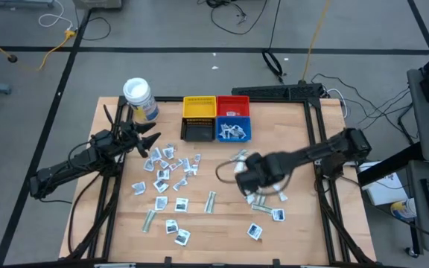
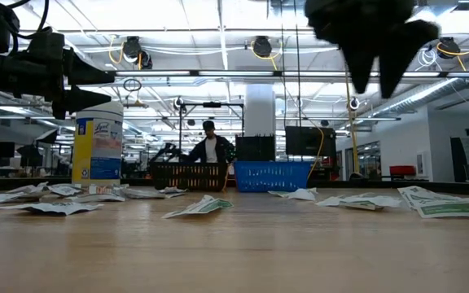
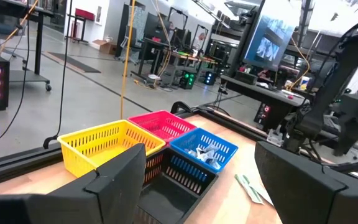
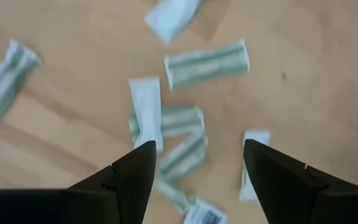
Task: Pick & Place First Aid Supplies
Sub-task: Put the blue alcohol pad into the blue basket
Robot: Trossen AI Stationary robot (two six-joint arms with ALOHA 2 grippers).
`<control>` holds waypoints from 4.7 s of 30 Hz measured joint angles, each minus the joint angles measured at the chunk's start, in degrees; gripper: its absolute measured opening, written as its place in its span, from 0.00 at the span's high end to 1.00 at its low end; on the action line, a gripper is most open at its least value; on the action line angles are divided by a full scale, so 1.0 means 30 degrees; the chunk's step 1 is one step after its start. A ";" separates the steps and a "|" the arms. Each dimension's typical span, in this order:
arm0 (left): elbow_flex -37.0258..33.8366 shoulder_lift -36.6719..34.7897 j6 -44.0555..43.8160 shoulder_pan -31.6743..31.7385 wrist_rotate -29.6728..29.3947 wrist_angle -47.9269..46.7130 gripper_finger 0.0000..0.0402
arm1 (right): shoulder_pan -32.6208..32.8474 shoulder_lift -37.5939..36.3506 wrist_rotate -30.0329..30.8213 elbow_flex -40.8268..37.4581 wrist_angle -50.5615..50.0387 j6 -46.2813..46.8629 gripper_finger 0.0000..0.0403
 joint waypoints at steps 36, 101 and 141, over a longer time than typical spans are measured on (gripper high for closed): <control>0.0003 0.0003 -0.0003 -0.0002 0.0002 0.0000 0.24 | 0.7642 0.0019 -0.3104 -0.5144 0.4986 0.8893 0.41; 0.0004 0.0006 0.0002 -0.0004 0.0005 0.0000 0.24 | 0.4202 -0.3492 -0.6040 -0.6011 0.4964 0.1302 1.00; 0.0000 -0.0002 0.0002 -0.0004 0.0004 0.0000 0.24 | -1.7381 -0.1633 -0.5442 -0.4865 0.4413 -1.1169 1.00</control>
